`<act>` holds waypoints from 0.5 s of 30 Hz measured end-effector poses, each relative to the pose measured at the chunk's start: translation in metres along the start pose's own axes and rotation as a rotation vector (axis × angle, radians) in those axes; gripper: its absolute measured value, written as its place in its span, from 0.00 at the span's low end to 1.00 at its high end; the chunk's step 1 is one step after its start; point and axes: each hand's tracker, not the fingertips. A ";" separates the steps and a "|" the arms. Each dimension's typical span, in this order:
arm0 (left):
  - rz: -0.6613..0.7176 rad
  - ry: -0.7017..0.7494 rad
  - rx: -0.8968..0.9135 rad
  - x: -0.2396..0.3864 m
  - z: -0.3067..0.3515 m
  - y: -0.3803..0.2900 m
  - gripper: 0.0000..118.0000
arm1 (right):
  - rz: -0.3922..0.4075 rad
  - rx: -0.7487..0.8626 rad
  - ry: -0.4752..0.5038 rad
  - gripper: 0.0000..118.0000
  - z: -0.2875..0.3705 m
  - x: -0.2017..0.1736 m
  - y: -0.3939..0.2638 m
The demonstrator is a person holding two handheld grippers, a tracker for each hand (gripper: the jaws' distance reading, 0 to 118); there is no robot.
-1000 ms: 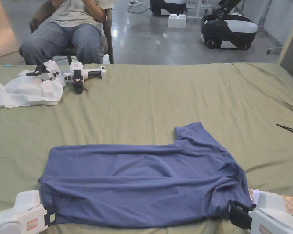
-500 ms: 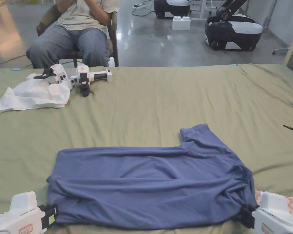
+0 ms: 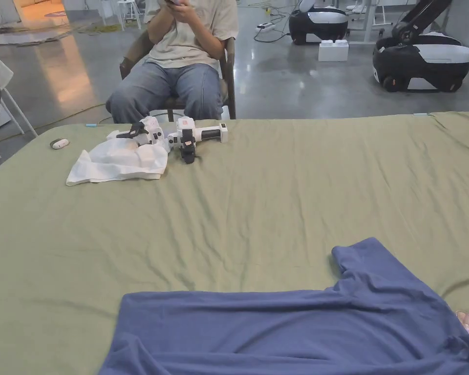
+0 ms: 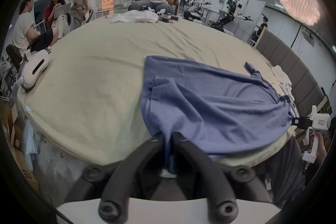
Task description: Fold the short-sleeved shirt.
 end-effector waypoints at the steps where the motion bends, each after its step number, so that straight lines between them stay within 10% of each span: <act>1: 0.006 0.004 0.001 -0.001 0.000 -0.002 0.49 | 0.042 -0.023 -0.009 0.36 -0.002 -0.002 -0.003; 2: 0.003 0.035 0.011 -0.002 0.001 -0.004 0.66 | 0.072 -0.029 -0.034 0.62 -0.003 -0.003 -0.005; 3: 0.000 0.048 0.025 -0.002 0.005 -0.003 0.73 | 0.099 -0.027 -0.050 0.64 -0.003 -0.003 -0.006; 12: -0.170 0.072 0.482 0.052 0.094 0.033 0.73 | 0.078 0.336 0.115 0.62 0.051 -0.022 0.042; 15: -0.171 0.069 0.556 0.074 0.110 0.038 0.67 | 0.104 0.400 0.174 0.40 0.063 -0.035 0.054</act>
